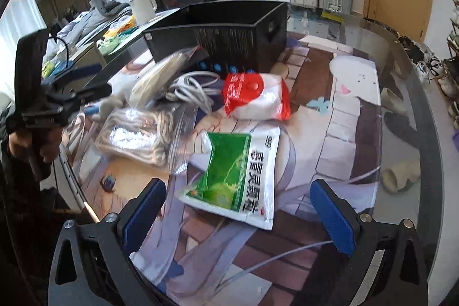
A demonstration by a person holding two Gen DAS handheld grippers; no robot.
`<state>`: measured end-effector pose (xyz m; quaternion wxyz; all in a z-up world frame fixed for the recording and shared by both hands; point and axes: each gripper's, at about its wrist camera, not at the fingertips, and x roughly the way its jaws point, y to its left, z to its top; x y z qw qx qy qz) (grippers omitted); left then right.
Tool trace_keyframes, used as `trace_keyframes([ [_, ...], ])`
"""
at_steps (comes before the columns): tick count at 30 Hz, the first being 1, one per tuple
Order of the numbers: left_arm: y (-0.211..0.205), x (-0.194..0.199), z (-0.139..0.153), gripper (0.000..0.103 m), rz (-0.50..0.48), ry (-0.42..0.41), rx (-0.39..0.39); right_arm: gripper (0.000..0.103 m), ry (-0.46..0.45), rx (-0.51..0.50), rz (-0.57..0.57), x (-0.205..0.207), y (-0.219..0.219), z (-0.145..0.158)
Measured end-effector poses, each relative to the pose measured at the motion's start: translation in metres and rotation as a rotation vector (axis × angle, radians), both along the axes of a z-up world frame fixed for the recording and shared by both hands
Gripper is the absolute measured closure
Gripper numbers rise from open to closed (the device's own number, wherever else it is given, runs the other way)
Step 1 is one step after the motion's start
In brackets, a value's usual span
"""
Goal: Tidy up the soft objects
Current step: 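Grasp the white plush bunny with the left gripper while the right grasps the green packet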
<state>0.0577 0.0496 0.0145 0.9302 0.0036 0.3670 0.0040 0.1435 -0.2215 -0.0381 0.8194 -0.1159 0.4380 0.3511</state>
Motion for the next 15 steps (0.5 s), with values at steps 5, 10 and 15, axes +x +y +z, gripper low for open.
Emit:
trace_keyframes([
  [5, 0.000, 0.001, -0.002, 0.000, -0.015, 0.031, 0.014, 0.006, -0.025, -0.049, -0.078, 0.006, 0.009, -0.006],
  [10, 0.007, 0.004, -0.006, 0.000, -0.024, 0.074, -0.032, 0.016, -0.053, -0.065, -0.088, 0.006, 0.015, -0.007],
  [15, 0.010, 0.005, -0.012, 0.001, -0.041, 0.115, -0.089, 0.016, -0.064, -0.081, -0.078, 0.003, 0.015, -0.008],
])
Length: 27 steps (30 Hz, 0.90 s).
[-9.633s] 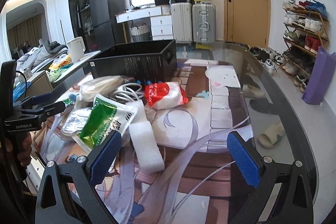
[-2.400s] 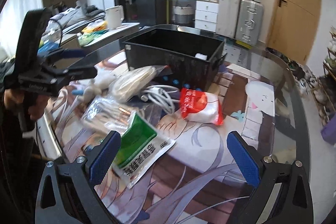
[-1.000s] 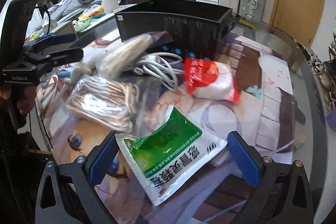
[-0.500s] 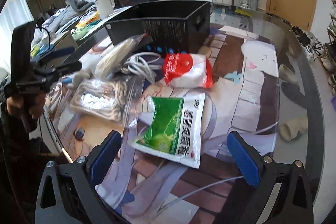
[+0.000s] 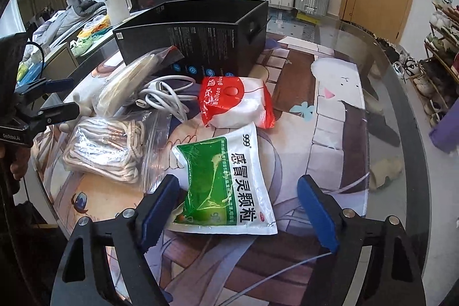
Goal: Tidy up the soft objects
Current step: 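Grasp the white plush bunny with the left gripper while the right grasps the green packet, then carry the bunny with the left gripper while the right gripper carries the packet over the box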
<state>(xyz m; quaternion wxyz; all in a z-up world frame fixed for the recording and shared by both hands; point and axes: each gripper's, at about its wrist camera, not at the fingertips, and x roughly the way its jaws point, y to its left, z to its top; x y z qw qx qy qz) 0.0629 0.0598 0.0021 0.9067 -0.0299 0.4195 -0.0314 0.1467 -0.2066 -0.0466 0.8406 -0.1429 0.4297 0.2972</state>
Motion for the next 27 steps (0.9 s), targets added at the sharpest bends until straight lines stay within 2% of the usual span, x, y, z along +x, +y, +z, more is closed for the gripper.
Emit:
trace_keyframes([
  [2, -0.002, 0.000, -0.001, 0.002, 0.003, 0.005, 0.006, 0.016, 0.000, -0.001, 0.000, -0.001, -0.001, 0.000],
  [4, -0.002, 0.000, -0.002, 0.008, -0.004, 0.012, -0.008, 0.016, -0.002, -0.001, -0.001, -0.001, 0.000, 0.000],
  [8, -0.002, -0.002, -0.003, 0.009, -0.006, 0.015, -0.016, 0.015, -0.010, 0.002, -0.001, -0.003, 0.000, 0.000],
  [11, -0.001, -0.002, -0.002, 0.020, -0.012, 0.016, -0.018, 0.017, -0.021, 0.006, 0.010, -0.004, 0.000, 0.000],
  [13, 0.000, -0.002, -0.004, 0.026, -0.015, 0.026, -0.016, 0.023, -0.027, 0.011, 0.025, -0.006, 0.002, 0.001],
  [15, 0.002, -0.001, -0.005, 0.030, -0.015, 0.033, -0.018, 0.034, -0.032, 0.016, 0.042, -0.009, 0.004, 0.002],
  [17, 0.005, -0.001, -0.006, 0.035, -0.014, 0.039, -0.027, 0.040, -0.035, 0.019, 0.055, -0.010, 0.005, 0.003],
  [20, 0.003, -0.002, -0.007, 0.044, -0.029, 0.043, -0.018, 0.042, -0.036, 0.022, 0.060, -0.011, 0.005, 0.003],
  [23, -0.006, -0.003, -0.007, 0.056, -0.059, 0.039, -0.004, 0.048, -0.037, 0.025, 0.068, -0.012, 0.005, 0.004],
  [24, -0.008, -0.004, -0.007, 0.065, -0.069, 0.036, 0.002, 0.051, -0.038, 0.026, 0.070, -0.013, 0.005, 0.004],
  [25, -0.010, -0.005, -0.006, 0.070, -0.079, 0.033, 0.004, 0.053, -0.039, 0.028, 0.075, -0.013, 0.005, 0.004],
  [27, -0.013, -0.005, -0.005, 0.072, -0.078, 0.032, 0.018, 0.057, -0.036, 0.032, 0.077, -0.013, 0.004, 0.004],
])
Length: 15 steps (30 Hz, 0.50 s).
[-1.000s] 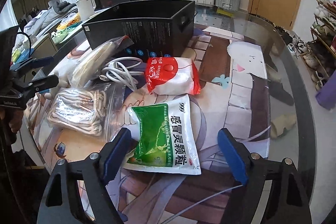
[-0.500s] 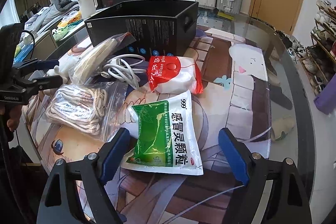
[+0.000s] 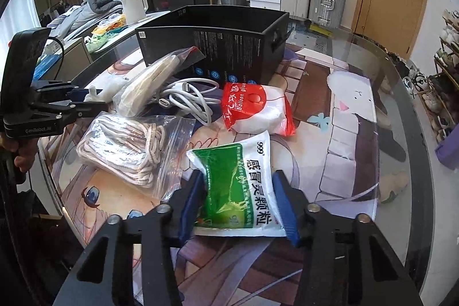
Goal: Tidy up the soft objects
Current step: 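Carry the bunny with the left gripper while the right gripper carries the packet over the box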
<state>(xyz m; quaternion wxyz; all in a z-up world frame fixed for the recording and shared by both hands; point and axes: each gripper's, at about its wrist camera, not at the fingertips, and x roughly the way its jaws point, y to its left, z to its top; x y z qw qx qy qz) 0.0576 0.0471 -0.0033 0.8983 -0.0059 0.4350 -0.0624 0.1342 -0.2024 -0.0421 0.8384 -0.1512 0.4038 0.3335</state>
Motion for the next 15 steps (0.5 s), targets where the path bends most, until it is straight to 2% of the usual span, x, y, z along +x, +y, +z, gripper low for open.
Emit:
trace_keyframes([
  [6, 0.004, -0.001, 0.007, 0.073, 0.015, -0.024, -0.021, 0.063, 0.001, 0.002, 0.009, 0.000, -0.002, 0.001],
  [15, 0.015, -0.009, 0.029, 0.073, 0.050, -0.110, -0.067, 0.063, -0.034, 0.029, 0.006, -0.006, -0.010, 0.019],
])
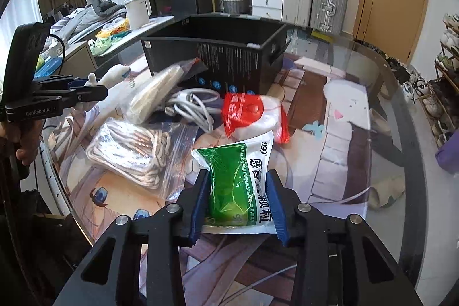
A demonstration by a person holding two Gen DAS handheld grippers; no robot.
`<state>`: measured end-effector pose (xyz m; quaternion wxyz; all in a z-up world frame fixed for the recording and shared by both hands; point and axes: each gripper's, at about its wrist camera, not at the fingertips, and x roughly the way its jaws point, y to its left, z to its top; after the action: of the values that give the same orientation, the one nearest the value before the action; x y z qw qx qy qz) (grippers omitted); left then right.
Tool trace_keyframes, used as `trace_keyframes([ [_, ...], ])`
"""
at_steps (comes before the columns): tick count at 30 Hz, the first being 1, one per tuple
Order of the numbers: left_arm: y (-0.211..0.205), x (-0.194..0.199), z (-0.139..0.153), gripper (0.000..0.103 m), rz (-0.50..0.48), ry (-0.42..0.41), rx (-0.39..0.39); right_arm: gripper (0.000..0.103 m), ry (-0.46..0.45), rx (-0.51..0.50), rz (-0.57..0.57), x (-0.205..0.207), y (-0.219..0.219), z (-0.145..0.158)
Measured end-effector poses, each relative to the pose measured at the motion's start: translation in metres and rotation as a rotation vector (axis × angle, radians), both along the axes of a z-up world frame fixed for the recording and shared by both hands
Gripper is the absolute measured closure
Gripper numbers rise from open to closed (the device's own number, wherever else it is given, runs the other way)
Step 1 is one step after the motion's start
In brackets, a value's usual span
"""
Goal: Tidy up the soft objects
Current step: 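Carry the bunny with the left gripper while the right gripper carries the packet over the box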
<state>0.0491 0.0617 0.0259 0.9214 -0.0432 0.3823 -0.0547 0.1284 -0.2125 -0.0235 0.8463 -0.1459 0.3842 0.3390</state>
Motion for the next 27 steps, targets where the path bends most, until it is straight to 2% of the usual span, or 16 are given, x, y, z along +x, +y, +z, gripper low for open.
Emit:
trace_keyframes([
  [7, 0.002, -0.007, 0.021, 0.072, 0.018, -0.079, -0.011, 0.063, -0.038, 0.040, -0.040, 0.000, -0.008, 0.019],
  [12, -0.001, -0.004, 0.031, 0.072, 0.023, -0.104, -0.005, 0.063, -0.068, 0.081, -0.056, 0.001, -0.011, 0.034],
  [19, -0.008, 0.002, 0.042, 0.072, 0.030, -0.150, 0.013, 0.063, -0.112, 0.135, -0.049, -0.002, -0.008, 0.053],
  [27, -0.015, 0.018, 0.052, 0.072, 0.016, -0.188, -0.002, 0.063, -0.149, 0.166, -0.023, 0.004, 0.002, 0.073],
])
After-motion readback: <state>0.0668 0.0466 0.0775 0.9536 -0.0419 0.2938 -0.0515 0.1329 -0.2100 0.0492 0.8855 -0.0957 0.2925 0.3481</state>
